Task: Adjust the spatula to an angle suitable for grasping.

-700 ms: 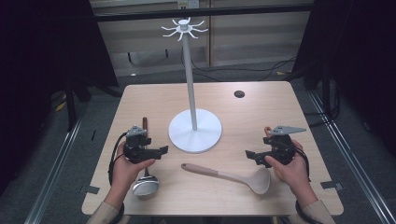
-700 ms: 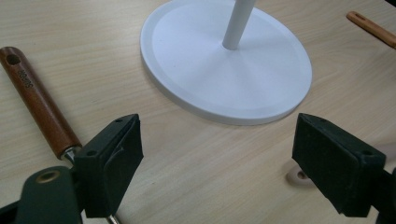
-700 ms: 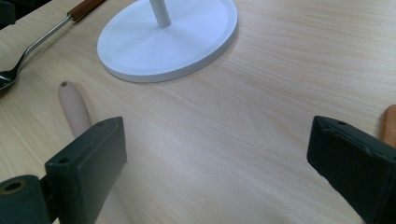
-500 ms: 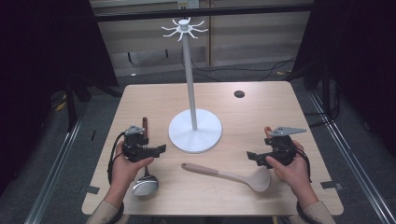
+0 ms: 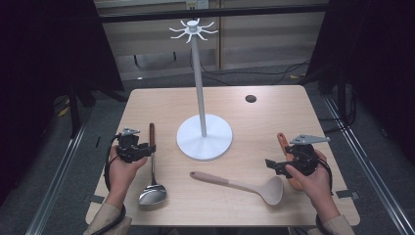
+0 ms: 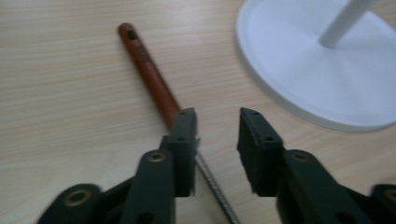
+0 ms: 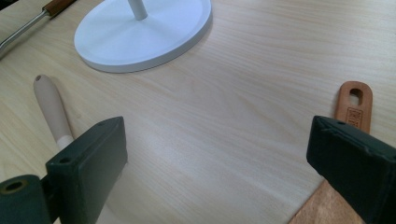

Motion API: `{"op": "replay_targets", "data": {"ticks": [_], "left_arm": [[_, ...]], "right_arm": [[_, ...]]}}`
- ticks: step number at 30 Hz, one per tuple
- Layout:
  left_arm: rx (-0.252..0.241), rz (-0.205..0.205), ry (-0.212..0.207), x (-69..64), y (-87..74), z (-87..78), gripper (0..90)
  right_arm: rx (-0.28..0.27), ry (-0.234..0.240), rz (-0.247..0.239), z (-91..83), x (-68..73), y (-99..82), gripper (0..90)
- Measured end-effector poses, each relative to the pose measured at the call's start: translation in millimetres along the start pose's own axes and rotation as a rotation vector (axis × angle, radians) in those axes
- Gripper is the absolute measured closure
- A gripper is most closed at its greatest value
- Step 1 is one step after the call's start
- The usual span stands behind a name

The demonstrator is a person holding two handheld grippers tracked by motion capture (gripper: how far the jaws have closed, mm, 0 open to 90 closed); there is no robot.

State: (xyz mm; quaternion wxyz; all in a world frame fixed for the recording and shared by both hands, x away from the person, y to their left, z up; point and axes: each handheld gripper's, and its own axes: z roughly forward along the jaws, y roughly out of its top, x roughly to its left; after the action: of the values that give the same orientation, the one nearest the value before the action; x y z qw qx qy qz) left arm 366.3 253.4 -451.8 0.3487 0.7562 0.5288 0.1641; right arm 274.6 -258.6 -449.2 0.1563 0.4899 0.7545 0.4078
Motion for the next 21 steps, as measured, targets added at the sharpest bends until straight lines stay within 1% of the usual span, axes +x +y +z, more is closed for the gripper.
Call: {"op": "replay_targets", "data": {"ticks": [1,2,3,4,5,6,7,8,9,10,12,13,14,15,16,17,21], "left_arm": [[0.017,-0.012,0.022,6.2,-1.1,1.8,74.0],[0.026,-0.018,0.046,9.5,-2.3,4.3,81.0],[0.026,-0.018,0.046,9.5,-2.3,4.3,82.5],[0.038,-0.018,0.066,12.8,-3.5,7.0,85.9],[0.062,-0.032,0.094,17.8,-6.1,13.6,87.4],[0.068,-0.043,0.098,19.0,-7.1,16.7,87.7],[0.091,-0.050,0.107,21.3,-9.0,21.2,88.7],[0.091,-0.050,0.107,21.3,-9.0,21.2,88.7],[0.107,-0.073,0.105,23.6,-11.8,28.0,88.5],[0.115,-0.075,0.107,24.0,-12.5,29.8,88.2],[0.107,-0.079,0.107,24.7,-13.2,32.6,87.0],[0.114,-0.084,0.094,24.9,-13.5,34.2,87.0],[0.114,-0.077,0.092,24.2,-13.2,36.8,85.7],[0.113,-0.084,0.078,23.6,-12.9,38.0,85.7],[0.102,-0.090,0.080,22.3,-12.6,39.4,85.7],[0.104,-0.073,0.079,21.9,-12.1,40.6,85.7],[0.106,-0.059,0.064,19.7,-9.7,44.6,85.0]], "right_arm": [[0.000,-0.001,0.001,-0.8,-0.2,-0.6,4.8],[0.002,-0.002,-0.003,-1.7,-0.3,-1.4,4.8],[0.002,-0.002,-0.003,-1.7,-0.3,-1.4,4.8],[0.000,-0.013,-0.012,-3.4,-0.1,-2.7,4.8],[0.002,-0.016,-0.013,-4.4,0.1,-3.2,4.8],[0.002,-0.015,-0.010,-5.3,0.4,-3.7,4.8],[0.001,-0.017,-0.014,-5.8,0.3,-4.1,4.8],[0.001,-0.017,-0.014,-5.8,0.3,-4.1,4.8],[0.001,-0.017,-0.010,-7.0,0.4,-5.0,4.7],[0.001,-0.017,-0.017,-7.1,0.2,-5.5,4.7],[0.001,-0.018,-0.013,-7.1,0.5,-5.8,4.7],[0.007,-0.020,-0.014,-6.8,0.9,-6.3,4.7],[0.015,-0.018,-0.018,-5.1,2.1,-7.2,4.7],[0.019,-0.017,-0.019,-4.3,2.7,-7.6,4.7],[0.023,-0.019,-0.026,-3.4,3.1,-8.0,4.7],[0.025,-0.015,-0.026,-2.7,3.6,-8.2,4.6],[0.029,-0.016,-0.036,-2.6,6.1,-7.7,4.6]]}}
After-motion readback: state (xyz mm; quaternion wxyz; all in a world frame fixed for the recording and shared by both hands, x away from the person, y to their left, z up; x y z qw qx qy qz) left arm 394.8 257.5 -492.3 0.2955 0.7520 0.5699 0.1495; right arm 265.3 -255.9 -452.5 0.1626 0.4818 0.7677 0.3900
